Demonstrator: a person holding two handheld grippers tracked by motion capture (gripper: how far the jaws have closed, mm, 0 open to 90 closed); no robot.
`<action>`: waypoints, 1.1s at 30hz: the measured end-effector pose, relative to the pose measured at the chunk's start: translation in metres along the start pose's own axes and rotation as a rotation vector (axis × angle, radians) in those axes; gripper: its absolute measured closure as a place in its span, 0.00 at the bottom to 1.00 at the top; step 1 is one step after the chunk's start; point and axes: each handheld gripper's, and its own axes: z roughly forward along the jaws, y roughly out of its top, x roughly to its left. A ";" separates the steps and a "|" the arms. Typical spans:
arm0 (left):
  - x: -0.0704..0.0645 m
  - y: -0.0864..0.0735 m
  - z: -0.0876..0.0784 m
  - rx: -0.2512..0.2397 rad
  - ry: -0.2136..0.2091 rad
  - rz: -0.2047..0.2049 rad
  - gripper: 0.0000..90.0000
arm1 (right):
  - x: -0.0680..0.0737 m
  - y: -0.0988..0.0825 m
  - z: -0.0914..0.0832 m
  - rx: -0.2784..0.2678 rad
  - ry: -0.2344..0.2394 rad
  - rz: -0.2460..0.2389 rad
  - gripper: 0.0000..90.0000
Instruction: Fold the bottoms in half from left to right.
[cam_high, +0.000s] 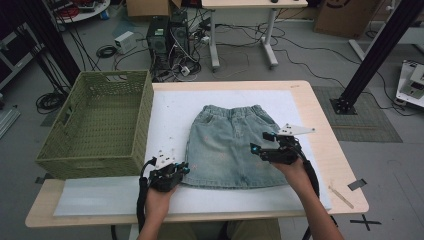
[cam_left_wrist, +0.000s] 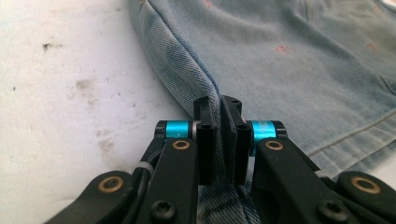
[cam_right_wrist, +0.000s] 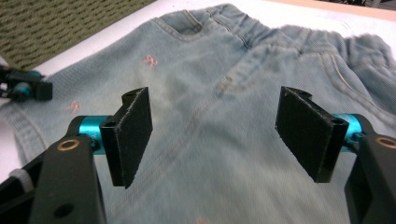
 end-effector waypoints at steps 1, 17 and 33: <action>-0.001 0.000 -0.001 -0.006 -0.007 0.017 0.94 | 0.001 0.003 0.004 0.002 0.003 -0.004 0.37; -0.009 0.001 -0.002 -0.052 -0.039 0.032 0.95 | 0.029 0.056 0.074 0.039 0.030 -0.045 0.45; -0.016 -0.001 -0.001 -0.054 -0.041 0.050 0.95 | 0.070 0.074 0.142 0.128 0.045 -0.038 0.52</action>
